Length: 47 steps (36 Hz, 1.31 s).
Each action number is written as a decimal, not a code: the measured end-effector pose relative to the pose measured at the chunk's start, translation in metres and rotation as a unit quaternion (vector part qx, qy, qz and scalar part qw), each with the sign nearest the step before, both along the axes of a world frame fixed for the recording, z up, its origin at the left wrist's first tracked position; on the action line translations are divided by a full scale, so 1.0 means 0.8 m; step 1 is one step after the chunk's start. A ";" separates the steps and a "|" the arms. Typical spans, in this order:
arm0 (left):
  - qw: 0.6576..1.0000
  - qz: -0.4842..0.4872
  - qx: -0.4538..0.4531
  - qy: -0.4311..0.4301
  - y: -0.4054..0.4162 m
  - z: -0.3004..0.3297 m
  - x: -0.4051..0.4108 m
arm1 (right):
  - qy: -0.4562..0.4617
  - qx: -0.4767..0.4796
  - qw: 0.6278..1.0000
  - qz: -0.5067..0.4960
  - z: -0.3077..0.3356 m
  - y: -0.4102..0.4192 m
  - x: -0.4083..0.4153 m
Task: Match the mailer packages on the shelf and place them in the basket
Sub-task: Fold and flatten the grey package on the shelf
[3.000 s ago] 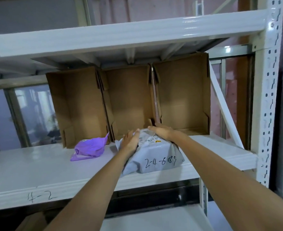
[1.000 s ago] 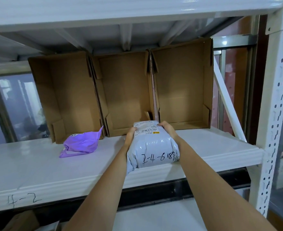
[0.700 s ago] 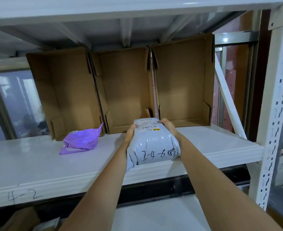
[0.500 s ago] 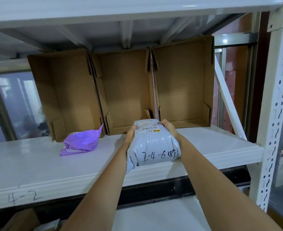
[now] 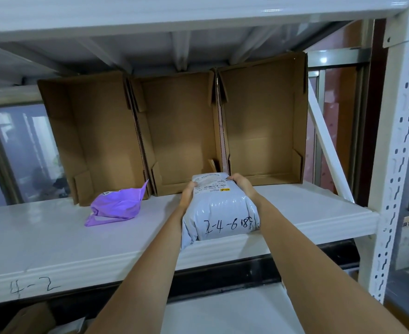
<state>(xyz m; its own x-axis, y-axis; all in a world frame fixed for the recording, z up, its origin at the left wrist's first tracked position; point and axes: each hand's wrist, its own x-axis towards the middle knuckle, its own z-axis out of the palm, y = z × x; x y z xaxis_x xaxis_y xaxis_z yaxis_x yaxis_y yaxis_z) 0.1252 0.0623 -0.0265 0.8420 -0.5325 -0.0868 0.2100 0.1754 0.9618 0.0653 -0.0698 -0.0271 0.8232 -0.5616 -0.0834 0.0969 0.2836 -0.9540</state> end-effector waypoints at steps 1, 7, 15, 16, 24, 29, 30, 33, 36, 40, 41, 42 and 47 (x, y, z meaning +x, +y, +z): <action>1.000 -0.009 0.005 -0.003 0.000 0.000 -0.001 | 0.004 -0.004 1.000 -0.003 0.000 0.000 0.001; 0.998 -0.061 0.015 -0.020 0.007 0.006 -0.007 | 0.063 -0.107 0.992 0.035 0.020 0.005 -0.023; 0.988 -0.026 0.115 -0.097 0.021 0.022 0.001 | 0.145 -0.313 0.939 -0.018 0.040 0.009 -0.036; 0.988 -0.005 0.113 -0.107 0.023 0.032 -0.005 | 0.140 -0.328 0.933 -0.050 0.044 0.010 -0.037; 0.980 -0.042 0.097 -0.171 0.047 0.012 -0.065 | -0.011 -0.257 0.966 -0.003 0.034 0.050 -0.084; 0.976 0.007 0.049 -0.211 0.038 -0.008 -0.077 | -0.006 -0.237 0.971 0.033 0.002 0.061 -0.092; 0.978 0.010 0.042 -0.204 0.037 -0.009 -0.078 | -0.004 -0.235 0.972 0.027 -0.004 0.061 -0.093; 0.984 0.009 0.021 -0.174 0.034 -0.010 -0.079 | -0.015 -0.233 0.972 0.010 -0.015 0.065 -0.094; 0.986 0.003 0.007 -0.166 0.030 -0.014 -0.075 | 0.005 -0.250 0.968 -0.011 -0.019 0.061 -0.087; 0.987 0.016 0.005 -0.157 0.026 -0.015 -0.075 | 0.018 -0.246 0.969 -0.015 -0.018 0.061 -0.085; 0.987 0.019 0.003 -0.157 0.028 -0.014 -0.078 | 0.017 -0.247 0.969 -0.015 -0.019 0.062 -0.086; 0.987 0.022 0.004 -0.157 0.028 -0.013 -0.079 | 0.017 -0.249 0.968 -0.014 -0.018 0.063 -0.086; 0.989 0.025 0.019 -0.142 0.028 -0.013 -0.089 | 0.035 -0.268 0.963 0.009 -0.013 0.057 -0.090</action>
